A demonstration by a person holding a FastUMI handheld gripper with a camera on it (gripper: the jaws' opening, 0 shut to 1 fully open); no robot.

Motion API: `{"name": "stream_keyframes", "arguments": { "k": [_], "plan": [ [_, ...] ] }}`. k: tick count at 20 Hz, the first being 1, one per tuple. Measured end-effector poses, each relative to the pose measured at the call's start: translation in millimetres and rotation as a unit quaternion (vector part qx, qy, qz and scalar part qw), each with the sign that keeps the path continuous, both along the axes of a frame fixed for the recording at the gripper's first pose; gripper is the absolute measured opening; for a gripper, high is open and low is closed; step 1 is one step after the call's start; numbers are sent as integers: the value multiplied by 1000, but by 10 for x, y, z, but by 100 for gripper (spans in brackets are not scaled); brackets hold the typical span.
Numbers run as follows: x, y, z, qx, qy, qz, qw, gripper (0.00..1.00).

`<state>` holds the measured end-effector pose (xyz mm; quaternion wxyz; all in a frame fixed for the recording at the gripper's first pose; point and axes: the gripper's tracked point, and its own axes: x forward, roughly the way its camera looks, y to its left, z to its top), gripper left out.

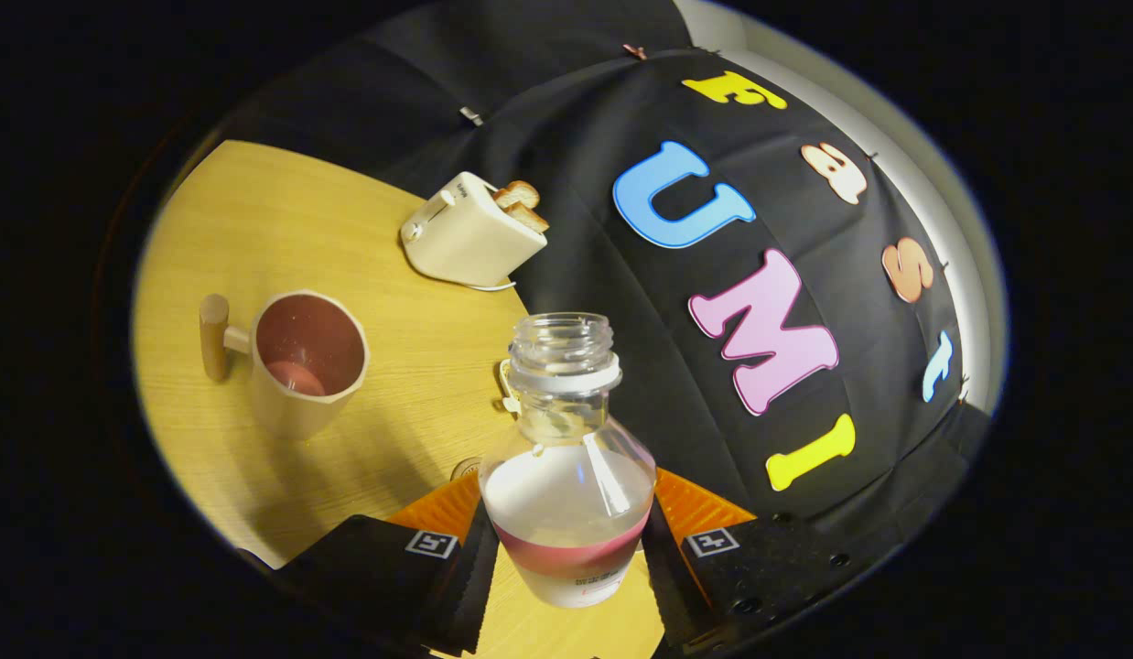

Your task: Take the bottle from table, then pour the juice into the cup, finally place the bottle on the coaster

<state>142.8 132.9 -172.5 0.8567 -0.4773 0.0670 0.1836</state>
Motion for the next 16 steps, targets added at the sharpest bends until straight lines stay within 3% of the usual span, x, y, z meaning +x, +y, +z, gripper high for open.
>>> {"name": "stream_keyframes", "arguments": {
  "k": [6, 16],
  "plan": [
    [6, 310, -98, -79, -17, 46, 996, 75],
    [105, 586, -277, -186, -46, 118, 974, 75]
  ]
}}
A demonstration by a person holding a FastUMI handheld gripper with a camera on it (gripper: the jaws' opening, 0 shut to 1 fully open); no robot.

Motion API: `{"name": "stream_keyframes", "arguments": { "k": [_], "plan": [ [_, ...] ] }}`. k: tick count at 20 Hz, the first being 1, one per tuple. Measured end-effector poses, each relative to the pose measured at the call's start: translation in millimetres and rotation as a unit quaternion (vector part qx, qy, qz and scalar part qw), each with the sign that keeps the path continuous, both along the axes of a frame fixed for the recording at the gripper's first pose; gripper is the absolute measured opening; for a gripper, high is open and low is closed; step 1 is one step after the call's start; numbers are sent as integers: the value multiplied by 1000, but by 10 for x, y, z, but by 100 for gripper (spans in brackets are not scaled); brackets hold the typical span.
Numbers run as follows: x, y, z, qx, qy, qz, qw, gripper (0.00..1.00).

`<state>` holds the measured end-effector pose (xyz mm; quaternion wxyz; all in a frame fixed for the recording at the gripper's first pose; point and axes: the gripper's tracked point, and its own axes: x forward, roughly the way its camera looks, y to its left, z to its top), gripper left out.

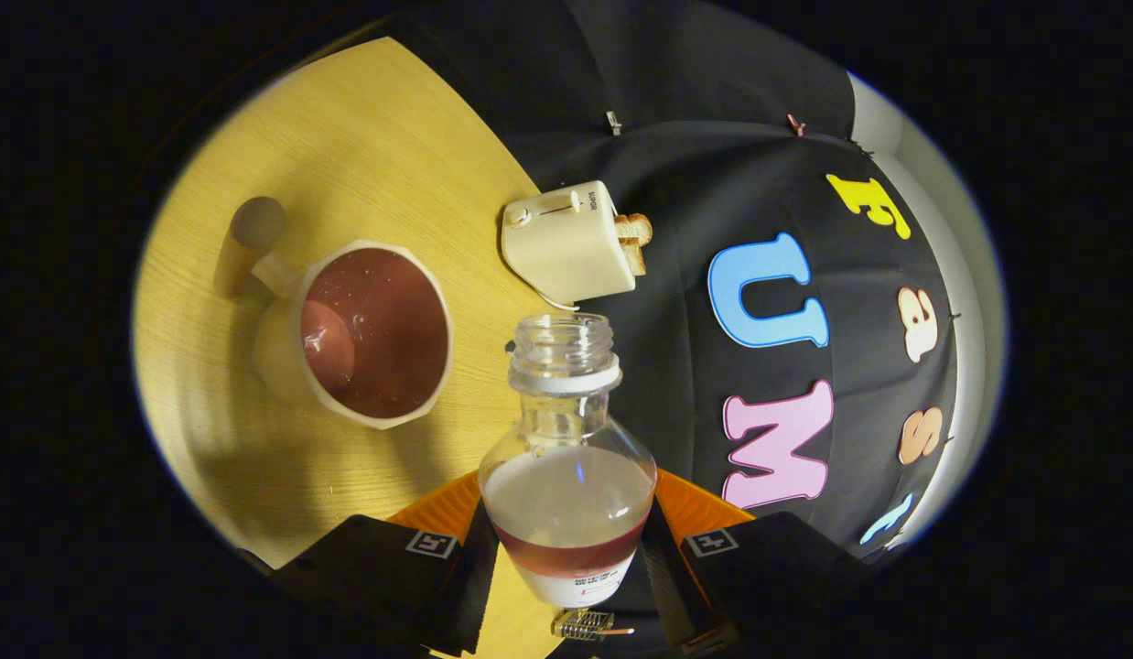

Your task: Take the bottle from table, then pour the juice into the cup, finally place the bottle on the coaster

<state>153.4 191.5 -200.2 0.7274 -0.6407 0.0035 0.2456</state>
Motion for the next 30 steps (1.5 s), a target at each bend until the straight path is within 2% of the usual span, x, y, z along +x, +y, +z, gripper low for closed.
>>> {"name": "stream_keyframes", "arguments": {
  "k": [10, 24, 30],
  "plan": [
    [-15, 76, -177, -74, -16, 35, 996, 75],
    [103, 138, -172, -169, -63, 95, 979, 75],
    [158, 159, -115, -188, -80, 104, 973, 74]
  ]
}}
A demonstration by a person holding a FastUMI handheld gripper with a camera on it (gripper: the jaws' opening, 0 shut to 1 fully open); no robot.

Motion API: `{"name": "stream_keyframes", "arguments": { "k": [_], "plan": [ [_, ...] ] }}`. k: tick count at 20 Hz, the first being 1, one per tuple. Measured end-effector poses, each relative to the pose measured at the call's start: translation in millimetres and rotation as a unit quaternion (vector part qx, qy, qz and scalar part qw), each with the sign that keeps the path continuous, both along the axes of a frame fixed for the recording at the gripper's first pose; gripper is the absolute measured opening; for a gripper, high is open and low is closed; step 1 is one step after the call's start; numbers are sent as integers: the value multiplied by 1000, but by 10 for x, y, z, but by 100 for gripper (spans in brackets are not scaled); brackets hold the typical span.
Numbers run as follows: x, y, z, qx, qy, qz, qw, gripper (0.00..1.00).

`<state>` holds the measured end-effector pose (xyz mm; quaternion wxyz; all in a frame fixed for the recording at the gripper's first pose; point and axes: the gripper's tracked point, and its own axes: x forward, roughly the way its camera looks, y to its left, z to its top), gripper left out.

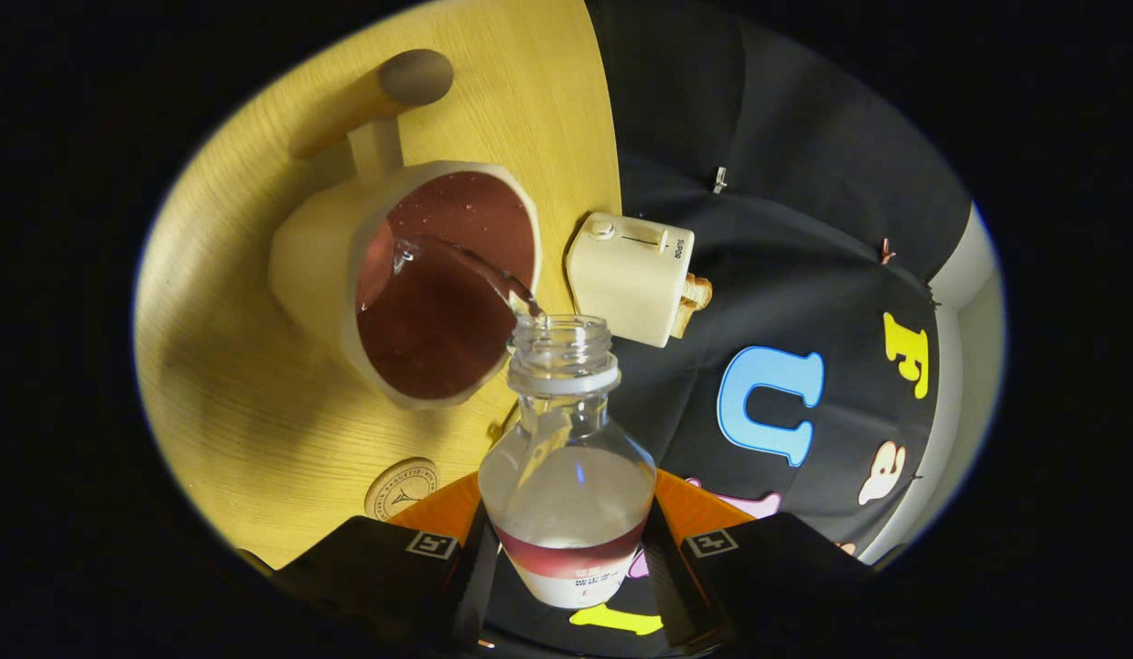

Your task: Take the bottle from table, then pour the juice into the cup, finally place the bottle on the coaster

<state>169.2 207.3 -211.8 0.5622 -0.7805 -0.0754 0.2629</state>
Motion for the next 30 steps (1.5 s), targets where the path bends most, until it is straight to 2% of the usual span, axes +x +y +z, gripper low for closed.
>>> {"name": "stream_keyframes", "arguments": {
  "k": [23, 30],
  "plan": [
    [-22, 80, 144, -84, -46, 61, 994, 74],
    [-43, 223, 222, -109, -70, 93, 987, 74]
  ]
}}
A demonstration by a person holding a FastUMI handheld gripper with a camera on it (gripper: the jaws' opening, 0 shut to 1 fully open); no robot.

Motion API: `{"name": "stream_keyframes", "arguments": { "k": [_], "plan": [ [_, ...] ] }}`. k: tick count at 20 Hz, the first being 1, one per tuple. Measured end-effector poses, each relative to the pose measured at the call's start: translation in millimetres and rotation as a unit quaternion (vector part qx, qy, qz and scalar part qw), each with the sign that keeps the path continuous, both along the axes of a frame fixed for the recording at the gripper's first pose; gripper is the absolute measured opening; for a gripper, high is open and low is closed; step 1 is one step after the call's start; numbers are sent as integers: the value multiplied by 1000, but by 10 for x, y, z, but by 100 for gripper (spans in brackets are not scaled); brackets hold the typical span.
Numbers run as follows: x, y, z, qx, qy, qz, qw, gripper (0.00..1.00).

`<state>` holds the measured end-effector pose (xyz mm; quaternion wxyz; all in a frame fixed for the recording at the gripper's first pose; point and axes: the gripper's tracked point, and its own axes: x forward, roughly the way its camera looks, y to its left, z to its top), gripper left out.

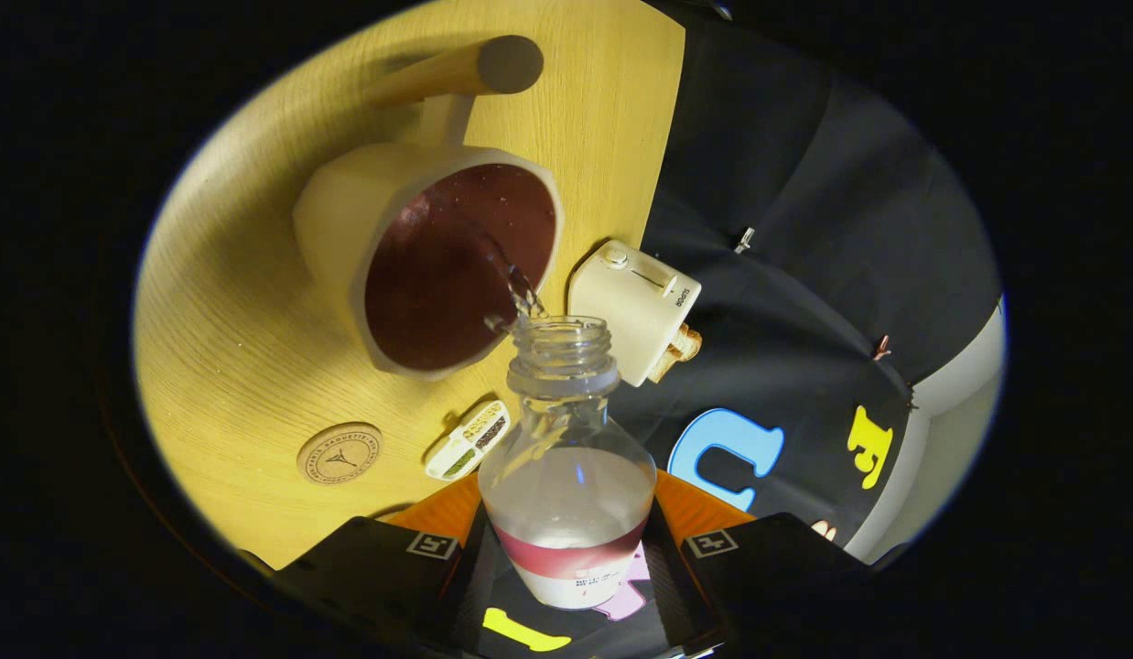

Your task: Take the bottle from table, then pour the juice into the cup, finally place the bottle on the coaster

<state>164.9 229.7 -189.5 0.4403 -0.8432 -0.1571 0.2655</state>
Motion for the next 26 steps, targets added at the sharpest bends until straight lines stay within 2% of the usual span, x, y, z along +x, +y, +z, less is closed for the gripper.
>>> {"name": "stream_keyframes", "arguments": {
  "k": [26],
  "plan": [
    [20, 134, 84, -80, -30, 40, 996, 74]
  ]
}}
